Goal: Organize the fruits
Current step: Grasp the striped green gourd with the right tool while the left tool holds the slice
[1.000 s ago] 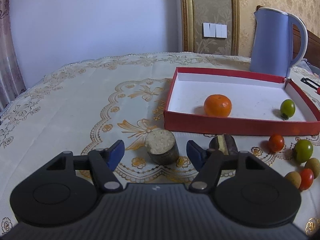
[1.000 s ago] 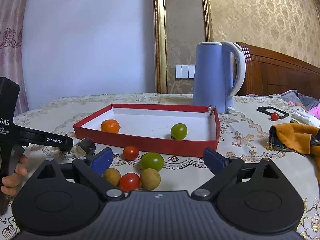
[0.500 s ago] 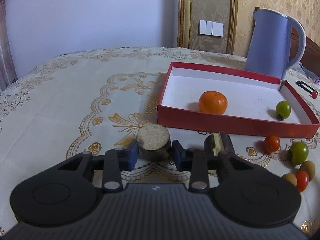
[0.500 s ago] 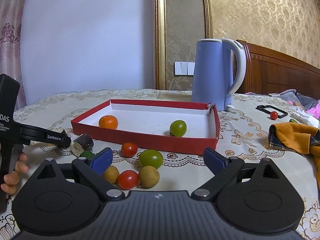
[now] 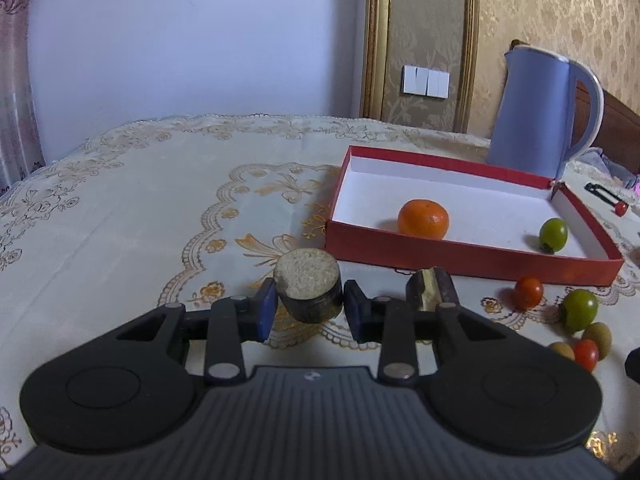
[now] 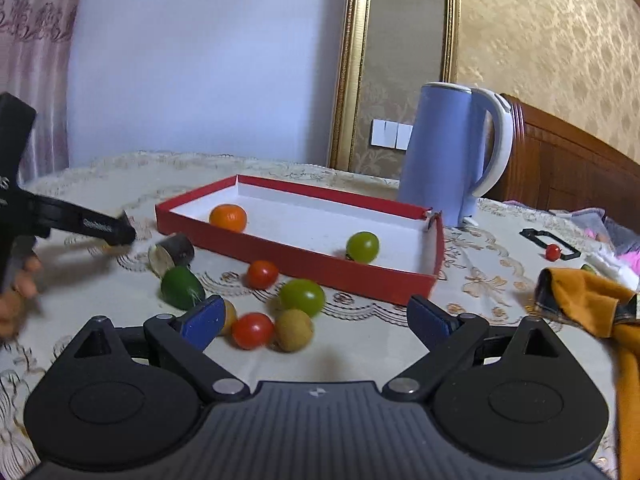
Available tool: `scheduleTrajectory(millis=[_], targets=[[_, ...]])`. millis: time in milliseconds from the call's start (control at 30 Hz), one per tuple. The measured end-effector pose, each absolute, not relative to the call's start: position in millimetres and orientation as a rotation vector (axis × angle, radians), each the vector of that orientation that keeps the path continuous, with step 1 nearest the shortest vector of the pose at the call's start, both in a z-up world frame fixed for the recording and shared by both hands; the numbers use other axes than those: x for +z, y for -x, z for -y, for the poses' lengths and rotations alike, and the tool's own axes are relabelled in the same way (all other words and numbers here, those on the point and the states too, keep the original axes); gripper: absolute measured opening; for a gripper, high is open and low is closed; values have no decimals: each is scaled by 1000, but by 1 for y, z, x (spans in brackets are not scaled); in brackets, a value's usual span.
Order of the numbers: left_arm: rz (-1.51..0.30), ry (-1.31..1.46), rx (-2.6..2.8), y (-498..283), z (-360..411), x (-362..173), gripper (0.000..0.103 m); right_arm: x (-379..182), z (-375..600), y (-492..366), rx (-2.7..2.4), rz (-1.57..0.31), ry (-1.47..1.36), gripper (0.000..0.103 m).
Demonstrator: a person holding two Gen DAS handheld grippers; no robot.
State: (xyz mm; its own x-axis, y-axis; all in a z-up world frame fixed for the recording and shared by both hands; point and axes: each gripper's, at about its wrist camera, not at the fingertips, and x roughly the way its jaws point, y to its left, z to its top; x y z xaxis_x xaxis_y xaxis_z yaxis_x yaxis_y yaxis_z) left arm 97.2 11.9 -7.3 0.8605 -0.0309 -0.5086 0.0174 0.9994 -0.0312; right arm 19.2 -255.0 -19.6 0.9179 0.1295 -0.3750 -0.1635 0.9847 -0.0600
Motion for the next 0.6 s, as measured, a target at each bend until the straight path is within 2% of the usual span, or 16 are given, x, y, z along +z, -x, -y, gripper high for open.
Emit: scheduleTrajectory(millis=[100,233,600], targets=[[-534,27,-30,-93,-12,-8,32,-20,266,-19,158,-366,68,97],[-522,-20,-13,-91,-5,-10,32,-21,274,-25,111,-381,66,81],[-519,-16,-10,-89,-6,-9,32,-12,256,-27,225,-391,85,81]])
